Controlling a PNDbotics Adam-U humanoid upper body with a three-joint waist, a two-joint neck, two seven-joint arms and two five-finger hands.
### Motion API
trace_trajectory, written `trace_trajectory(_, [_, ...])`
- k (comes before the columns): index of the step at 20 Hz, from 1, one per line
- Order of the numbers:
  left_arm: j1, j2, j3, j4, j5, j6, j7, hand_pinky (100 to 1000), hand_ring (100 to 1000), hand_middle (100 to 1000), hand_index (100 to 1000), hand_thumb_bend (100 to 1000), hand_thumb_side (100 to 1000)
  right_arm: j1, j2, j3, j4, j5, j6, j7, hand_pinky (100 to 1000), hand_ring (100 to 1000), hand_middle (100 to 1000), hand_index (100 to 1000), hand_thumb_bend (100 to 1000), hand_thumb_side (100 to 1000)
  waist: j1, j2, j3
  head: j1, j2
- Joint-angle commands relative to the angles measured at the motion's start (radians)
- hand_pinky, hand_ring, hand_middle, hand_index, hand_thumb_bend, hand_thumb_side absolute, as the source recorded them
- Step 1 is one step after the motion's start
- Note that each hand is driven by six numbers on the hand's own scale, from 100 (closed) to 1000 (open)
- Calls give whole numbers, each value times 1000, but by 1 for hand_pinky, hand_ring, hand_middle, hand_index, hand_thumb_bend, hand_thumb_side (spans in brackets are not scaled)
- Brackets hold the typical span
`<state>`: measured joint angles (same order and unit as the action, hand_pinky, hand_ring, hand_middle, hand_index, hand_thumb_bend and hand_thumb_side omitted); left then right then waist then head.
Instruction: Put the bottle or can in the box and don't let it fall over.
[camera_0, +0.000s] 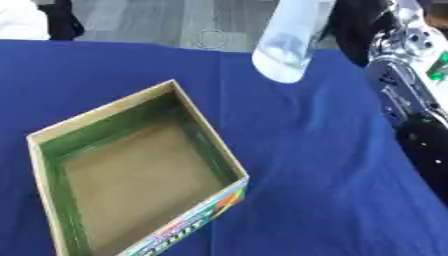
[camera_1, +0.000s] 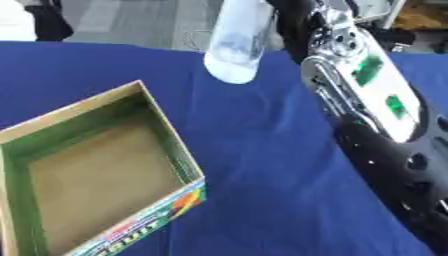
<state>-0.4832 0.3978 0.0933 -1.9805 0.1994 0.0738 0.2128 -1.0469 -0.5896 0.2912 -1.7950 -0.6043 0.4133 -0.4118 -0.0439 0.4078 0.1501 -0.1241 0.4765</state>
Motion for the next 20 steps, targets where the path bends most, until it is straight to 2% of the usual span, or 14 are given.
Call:
trace_trajectory(1, [-5,36,25,-20,8,-3,25,1000,1000,1000,809,100,608,-25,10,-4,-62,7,20,-9,1000,1000,1000,176,100,470,2,-37,0,-1,12])
trace_trajectory(5, [-5,37,61,-20,20,-9,83,1000,1000,1000,808,100,615,-28,53,4,-87,16,46,-19,1000,1000,1000,176,100,470,0,-56,3,-11,33])
trace_trajectory(13, [-2,39,107,-20,30,21,164,1000,1000,1000,809,100,624,-14,126,13,-112,39,70,-40,1000,1000,1000,176,100,470,-5,-85,-1,-16,66])
trace_trajectory(20, [-12,34,151,-20,29,21,224,1000,1000,1000,808,100,634,9,186,19,-137,151,53,-77,1000,1000,1000,176,100,470,-1,-91,4,-30,78])
